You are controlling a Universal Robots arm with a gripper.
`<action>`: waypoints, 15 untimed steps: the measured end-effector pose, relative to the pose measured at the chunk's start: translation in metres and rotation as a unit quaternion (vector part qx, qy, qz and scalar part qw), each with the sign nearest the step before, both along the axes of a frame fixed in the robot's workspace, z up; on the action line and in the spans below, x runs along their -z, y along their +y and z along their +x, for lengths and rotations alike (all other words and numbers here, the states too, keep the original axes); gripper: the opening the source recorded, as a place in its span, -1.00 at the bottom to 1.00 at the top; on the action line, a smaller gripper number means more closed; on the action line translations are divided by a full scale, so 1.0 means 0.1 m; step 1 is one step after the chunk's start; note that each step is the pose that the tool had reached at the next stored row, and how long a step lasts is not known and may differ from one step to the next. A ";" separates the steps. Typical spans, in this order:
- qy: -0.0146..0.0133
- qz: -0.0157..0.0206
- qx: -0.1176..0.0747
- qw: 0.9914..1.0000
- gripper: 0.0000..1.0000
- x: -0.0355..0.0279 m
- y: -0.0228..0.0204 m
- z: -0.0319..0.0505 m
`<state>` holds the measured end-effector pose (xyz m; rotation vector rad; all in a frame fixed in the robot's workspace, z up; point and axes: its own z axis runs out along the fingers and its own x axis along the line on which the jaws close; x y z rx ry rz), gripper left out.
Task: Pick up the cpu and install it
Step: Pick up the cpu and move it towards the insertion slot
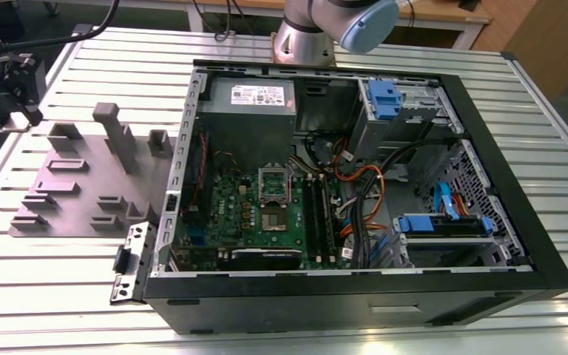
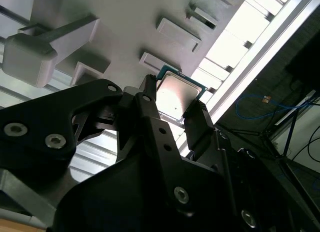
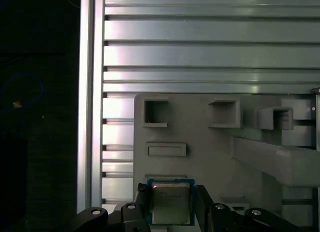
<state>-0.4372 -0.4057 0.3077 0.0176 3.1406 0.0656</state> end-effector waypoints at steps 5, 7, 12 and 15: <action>0.000 0.000 0.000 1.000 -0.06 -0.040 0.000 0.000; 0.000 0.000 0.000 1.000 -0.06 -0.044 0.000 0.000; 0.000 0.000 0.000 1.000 -0.06 -0.056 0.000 0.000; 0.000 0.000 0.000 1.000 -0.06 -0.065 0.000 0.000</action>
